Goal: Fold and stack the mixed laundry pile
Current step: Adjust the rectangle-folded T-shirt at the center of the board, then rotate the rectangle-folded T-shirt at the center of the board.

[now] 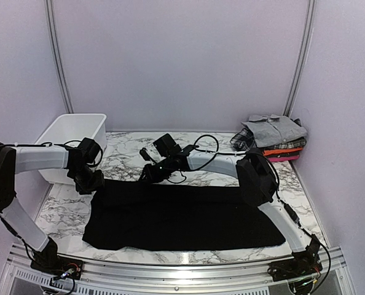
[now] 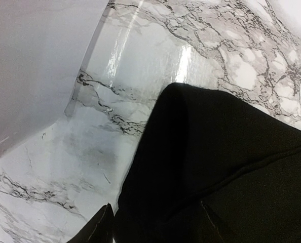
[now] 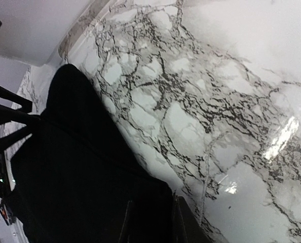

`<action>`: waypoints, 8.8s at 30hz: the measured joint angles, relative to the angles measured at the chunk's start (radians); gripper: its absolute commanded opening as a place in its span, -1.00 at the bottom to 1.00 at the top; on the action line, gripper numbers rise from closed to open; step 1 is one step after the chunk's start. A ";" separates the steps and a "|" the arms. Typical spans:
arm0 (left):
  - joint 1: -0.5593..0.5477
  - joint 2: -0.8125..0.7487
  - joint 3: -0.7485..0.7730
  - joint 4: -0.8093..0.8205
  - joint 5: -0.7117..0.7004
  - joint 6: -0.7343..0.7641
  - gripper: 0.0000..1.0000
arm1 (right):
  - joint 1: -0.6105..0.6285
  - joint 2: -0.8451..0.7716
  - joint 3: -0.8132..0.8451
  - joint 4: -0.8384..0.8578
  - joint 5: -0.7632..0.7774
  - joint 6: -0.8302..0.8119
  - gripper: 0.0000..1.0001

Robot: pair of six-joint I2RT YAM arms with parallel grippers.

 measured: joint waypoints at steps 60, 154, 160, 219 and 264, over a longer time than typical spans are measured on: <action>-0.041 -0.372 -0.163 0.034 0.295 0.207 -1.00 | 0.048 -0.391 -0.572 0.189 -0.117 0.043 -1.00; -0.652 0.400 0.518 -0.026 0.249 0.473 0.38 | -0.627 -1.276 -1.427 -0.297 0.039 -0.053 -0.02; -0.592 0.214 0.429 0.021 0.161 0.333 0.41 | -0.610 -1.221 -1.353 -0.239 -0.002 -0.073 -0.02; -0.228 0.660 0.788 -0.117 -0.081 0.199 0.21 | -0.273 -1.047 -1.323 -0.242 -0.074 -0.149 -0.17; -0.310 0.544 0.754 -0.113 -0.010 0.254 0.31 | 0.087 -0.897 -0.990 -0.160 -0.131 -0.023 -0.19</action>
